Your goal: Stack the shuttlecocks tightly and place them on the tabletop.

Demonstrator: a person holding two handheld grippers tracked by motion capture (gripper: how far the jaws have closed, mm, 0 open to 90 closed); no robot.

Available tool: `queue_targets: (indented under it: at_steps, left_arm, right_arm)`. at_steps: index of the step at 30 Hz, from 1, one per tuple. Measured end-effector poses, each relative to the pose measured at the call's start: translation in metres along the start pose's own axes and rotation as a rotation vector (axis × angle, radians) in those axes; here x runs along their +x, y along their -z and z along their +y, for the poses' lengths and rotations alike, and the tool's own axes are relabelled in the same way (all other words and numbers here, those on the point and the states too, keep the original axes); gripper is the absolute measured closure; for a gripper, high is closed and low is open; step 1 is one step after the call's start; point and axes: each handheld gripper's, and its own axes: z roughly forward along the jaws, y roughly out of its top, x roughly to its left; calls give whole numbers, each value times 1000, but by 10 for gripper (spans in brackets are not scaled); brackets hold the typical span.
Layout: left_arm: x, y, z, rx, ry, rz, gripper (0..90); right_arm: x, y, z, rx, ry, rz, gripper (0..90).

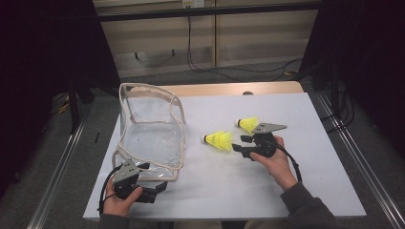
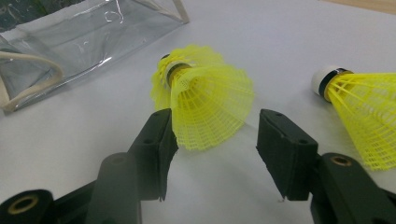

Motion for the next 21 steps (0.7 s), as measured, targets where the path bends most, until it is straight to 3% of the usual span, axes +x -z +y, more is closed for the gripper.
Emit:
queue_targets:
  at_steps: [21]
  left_arm:
    - [0, 0, 0, 3, -8, 0, 34]
  right_arm:
    - [-9, 11, 0, -17, -18, -30, 316]
